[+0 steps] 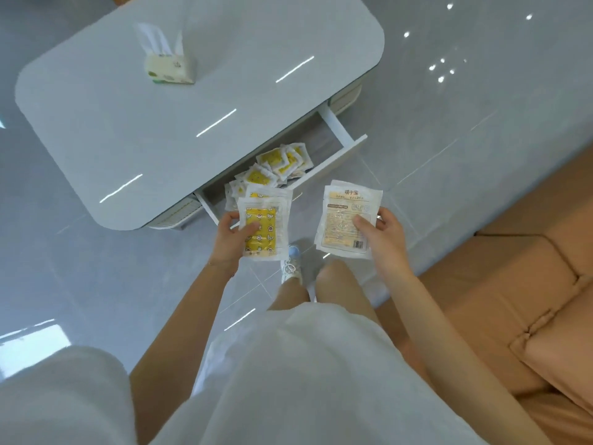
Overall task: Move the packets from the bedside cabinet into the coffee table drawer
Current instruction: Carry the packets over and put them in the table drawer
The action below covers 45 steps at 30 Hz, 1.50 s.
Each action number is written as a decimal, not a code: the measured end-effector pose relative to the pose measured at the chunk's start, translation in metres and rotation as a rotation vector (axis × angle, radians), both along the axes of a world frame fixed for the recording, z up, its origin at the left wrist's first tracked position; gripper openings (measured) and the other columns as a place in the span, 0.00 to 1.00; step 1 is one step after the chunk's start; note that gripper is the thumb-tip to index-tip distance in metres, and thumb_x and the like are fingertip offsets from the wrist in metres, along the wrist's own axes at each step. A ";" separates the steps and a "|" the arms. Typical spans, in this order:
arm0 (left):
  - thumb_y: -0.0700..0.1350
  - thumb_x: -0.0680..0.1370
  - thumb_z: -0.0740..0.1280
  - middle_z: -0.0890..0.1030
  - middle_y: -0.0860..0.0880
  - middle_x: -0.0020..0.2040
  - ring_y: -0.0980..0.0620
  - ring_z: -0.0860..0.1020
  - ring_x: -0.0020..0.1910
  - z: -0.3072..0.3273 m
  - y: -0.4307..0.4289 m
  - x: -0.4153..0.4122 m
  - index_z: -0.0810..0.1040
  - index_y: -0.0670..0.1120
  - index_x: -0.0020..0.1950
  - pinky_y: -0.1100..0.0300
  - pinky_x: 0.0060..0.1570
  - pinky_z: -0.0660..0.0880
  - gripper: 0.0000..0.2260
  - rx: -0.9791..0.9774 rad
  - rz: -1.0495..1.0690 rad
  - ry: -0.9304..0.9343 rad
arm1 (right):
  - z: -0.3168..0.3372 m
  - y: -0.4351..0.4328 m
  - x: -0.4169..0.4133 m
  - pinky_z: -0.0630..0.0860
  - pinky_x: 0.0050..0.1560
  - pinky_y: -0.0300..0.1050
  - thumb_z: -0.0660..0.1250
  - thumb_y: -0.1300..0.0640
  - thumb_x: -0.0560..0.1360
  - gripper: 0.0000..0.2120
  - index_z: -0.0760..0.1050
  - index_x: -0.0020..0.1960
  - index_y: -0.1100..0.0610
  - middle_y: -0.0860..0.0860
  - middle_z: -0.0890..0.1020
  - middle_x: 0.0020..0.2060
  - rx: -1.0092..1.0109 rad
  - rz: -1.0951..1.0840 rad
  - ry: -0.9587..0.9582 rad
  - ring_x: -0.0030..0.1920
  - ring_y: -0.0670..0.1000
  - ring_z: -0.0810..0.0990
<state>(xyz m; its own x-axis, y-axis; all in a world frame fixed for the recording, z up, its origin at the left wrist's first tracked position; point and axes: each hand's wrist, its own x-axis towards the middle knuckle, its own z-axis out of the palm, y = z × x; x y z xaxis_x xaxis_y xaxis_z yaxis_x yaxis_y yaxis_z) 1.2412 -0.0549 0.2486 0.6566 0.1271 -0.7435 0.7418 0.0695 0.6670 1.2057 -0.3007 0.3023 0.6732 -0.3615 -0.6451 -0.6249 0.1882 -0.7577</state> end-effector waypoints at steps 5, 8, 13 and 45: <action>0.37 0.75 0.69 0.79 0.42 0.56 0.44 0.81 0.45 -0.015 -0.026 0.035 0.69 0.50 0.46 0.48 0.44 0.80 0.11 0.019 0.160 0.052 | -0.013 -0.028 0.074 0.78 0.32 0.35 0.67 0.64 0.76 0.10 0.73 0.56 0.58 0.48 0.83 0.45 -0.010 0.155 0.041 0.42 0.44 0.83; 0.37 0.76 0.68 0.79 0.43 0.54 0.44 0.81 0.45 -0.028 -0.038 0.048 0.68 0.51 0.46 0.51 0.41 0.80 0.11 0.017 0.259 0.080 | -0.027 -0.040 0.118 0.79 0.34 0.37 0.68 0.62 0.76 0.08 0.73 0.53 0.55 0.47 0.82 0.45 -0.025 0.262 0.067 0.45 0.46 0.83; 0.39 0.79 0.64 0.79 0.47 0.48 0.49 0.80 0.44 -0.069 -0.044 0.066 0.69 0.47 0.55 0.53 0.40 0.80 0.08 -0.090 0.499 0.141 | -0.072 -0.047 0.183 0.81 0.48 0.49 0.67 0.65 0.76 0.08 0.73 0.48 0.52 0.50 0.83 0.48 -0.019 0.366 0.110 0.50 0.52 0.83; 0.55 0.78 0.63 0.69 0.48 0.71 0.44 0.70 0.67 -0.350 0.000 0.169 0.62 0.53 0.74 0.43 0.63 0.69 0.26 0.711 -0.040 0.243 | -0.409 0.054 0.307 0.77 0.54 0.52 0.72 0.54 0.70 0.24 0.72 0.65 0.54 0.53 0.78 0.56 -0.726 1.078 0.009 0.57 0.55 0.76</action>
<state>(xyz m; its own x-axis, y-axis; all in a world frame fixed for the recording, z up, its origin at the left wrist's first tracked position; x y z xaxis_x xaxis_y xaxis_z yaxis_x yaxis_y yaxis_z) 1.4099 -0.0545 -0.1018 0.4989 0.6103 -0.6153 0.8666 -0.3470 0.3585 1.5122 -0.2462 -0.1069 0.8382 0.0893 -0.5380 -0.2095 -0.8580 -0.4689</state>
